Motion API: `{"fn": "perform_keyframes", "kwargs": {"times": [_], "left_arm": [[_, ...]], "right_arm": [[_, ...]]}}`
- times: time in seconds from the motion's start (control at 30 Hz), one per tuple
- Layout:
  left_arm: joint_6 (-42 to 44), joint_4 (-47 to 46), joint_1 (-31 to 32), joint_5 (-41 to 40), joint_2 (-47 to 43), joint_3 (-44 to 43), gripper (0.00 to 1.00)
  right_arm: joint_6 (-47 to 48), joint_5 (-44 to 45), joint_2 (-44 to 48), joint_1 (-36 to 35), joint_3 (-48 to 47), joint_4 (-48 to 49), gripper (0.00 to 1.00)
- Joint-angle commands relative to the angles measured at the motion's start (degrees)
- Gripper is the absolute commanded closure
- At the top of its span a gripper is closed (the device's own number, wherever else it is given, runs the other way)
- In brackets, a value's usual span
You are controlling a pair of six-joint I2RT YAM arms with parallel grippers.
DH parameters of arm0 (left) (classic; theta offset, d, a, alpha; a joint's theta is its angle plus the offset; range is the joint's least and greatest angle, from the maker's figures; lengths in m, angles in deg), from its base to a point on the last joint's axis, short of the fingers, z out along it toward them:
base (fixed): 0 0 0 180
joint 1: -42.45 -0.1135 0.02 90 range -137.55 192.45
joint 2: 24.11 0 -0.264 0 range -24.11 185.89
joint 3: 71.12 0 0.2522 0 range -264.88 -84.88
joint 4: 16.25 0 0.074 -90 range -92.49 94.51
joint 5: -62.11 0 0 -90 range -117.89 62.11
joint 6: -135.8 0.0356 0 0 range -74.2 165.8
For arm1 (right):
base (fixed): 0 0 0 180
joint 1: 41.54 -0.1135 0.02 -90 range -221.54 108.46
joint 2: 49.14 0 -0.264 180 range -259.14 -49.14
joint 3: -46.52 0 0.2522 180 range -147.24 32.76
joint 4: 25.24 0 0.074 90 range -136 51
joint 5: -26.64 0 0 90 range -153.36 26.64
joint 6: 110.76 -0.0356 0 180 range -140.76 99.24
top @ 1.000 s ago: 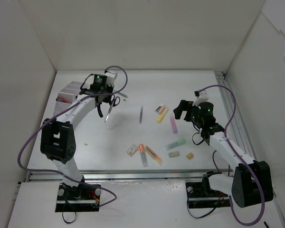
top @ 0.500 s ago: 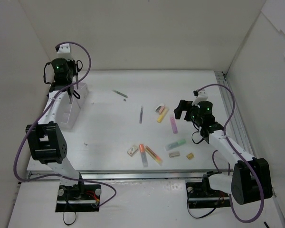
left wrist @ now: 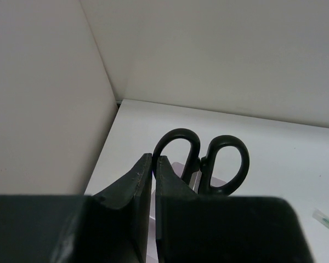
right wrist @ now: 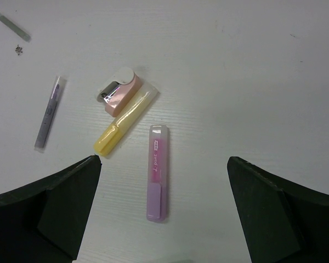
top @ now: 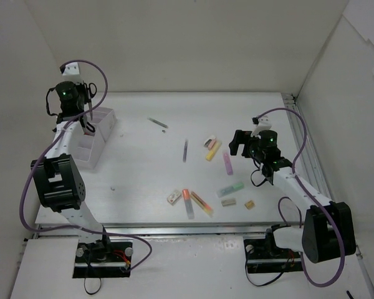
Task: Sort the stationery into containers
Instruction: Place the scissors in the drawer.
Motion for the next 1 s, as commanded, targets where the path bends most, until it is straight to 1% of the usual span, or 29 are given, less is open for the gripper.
{"fn": "perform_keyframes", "kwargs": {"times": [0.0,0.47,0.73,0.77,0.83,0.87,0.97], "left_arm": [[0.3,-5.8,-0.9,1.4,-4.8,1.8,1.0],[0.4,-4.8,-1.4,0.7,-7.8,10.4,1.0],[-1.1,-2.7,-1.4,-1.1,-7.8,11.0,1.0],[-1.1,-2.4,-1.4,-1.1,-7.9,10.7,0.99],[-1.2,-0.4,-1.4,-1.5,-7.9,10.0,0.91],[-1.3,0.3,-1.4,-1.8,-8.0,9.5,0.84],[-1.7,1.2,-1.4,-2.2,-9.2,10.2,0.77]], "right_arm": [[1.1,1.4,0.4,0.6,-3.3,2.2,0.02],[1.1,1.3,0.9,0.5,-2.9,2.8,0.02],[1.2,1.2,2.6,0.7,-2.0,3.3,0.02],[1.2,1.2,2.6,0.7,-1.9,3.3,0.02],[1.1,1.1,2.9,0.6,-1.8,3.3,0.02],[1.1,1.1,3.0,0.6,-1.8,3.3,0.02],[1.0,0.9,3.5,0.7,-1.5,3.4,0.02]]}}
